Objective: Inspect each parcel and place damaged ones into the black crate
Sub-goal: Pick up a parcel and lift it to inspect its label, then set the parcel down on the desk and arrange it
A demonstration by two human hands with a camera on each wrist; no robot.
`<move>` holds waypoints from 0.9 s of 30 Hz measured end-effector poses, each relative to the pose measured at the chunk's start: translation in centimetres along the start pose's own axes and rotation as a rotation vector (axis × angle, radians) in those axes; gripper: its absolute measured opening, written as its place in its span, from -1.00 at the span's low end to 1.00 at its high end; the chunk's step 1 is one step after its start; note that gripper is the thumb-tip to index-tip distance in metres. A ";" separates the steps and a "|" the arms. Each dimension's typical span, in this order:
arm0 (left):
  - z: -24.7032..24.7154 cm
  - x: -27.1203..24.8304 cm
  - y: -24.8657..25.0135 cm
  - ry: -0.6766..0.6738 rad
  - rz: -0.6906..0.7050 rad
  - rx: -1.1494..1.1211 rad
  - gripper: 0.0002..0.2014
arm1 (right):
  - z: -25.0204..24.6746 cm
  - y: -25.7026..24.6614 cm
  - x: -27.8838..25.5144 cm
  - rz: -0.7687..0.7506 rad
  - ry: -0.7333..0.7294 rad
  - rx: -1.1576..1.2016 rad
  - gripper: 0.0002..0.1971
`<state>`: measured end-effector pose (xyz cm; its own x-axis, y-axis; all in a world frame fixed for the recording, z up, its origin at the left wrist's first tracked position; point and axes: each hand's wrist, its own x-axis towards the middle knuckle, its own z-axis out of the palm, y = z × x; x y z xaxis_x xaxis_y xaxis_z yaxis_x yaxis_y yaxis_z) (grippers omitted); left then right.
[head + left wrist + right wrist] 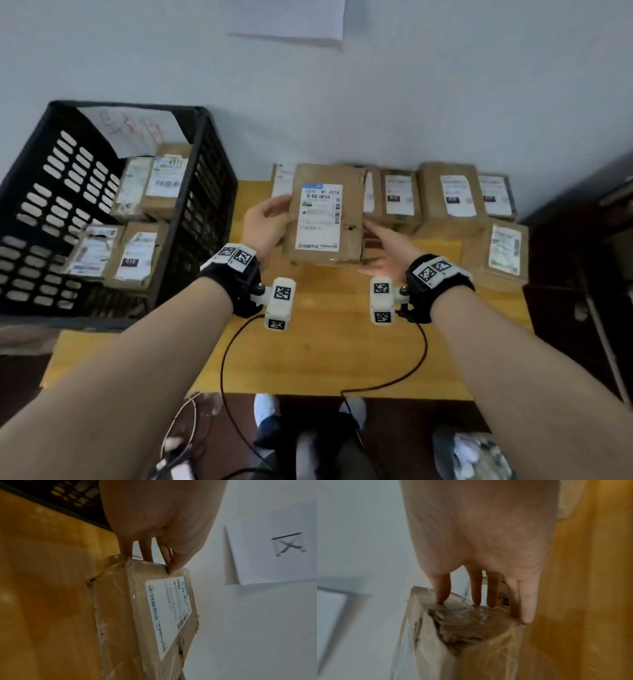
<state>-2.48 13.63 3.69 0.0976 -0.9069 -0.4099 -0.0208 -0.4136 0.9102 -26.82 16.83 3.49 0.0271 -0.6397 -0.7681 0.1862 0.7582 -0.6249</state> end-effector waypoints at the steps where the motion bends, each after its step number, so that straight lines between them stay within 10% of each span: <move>1: 0.1 -0.2 -1.5 0.006 -0.038 0.002 -0.68 | -0.3 1.5 1.0 0.030 0.007 0.005 -0.43; 6: 0.4 0.3 -8.4 0.025 -0.192 0.011 -0.69 | -0.5 6.9 5.1 0.055 0.052 -0.020 -0.72; 27: -0.4 1.7 -16.3 -0.018 -0.435 -0.015 -0.65 | 0.1 10.5 8.8 -0.123 0.243 -0.572 -0.56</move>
<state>-1.54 18.87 -11.81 0.0771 -0.6498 -0.7562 0.0325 -0.7564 0.6533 -24.53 19.13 -9.81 -0.1975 -0.7303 -0.6539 -0.3827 0.6716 -0.6344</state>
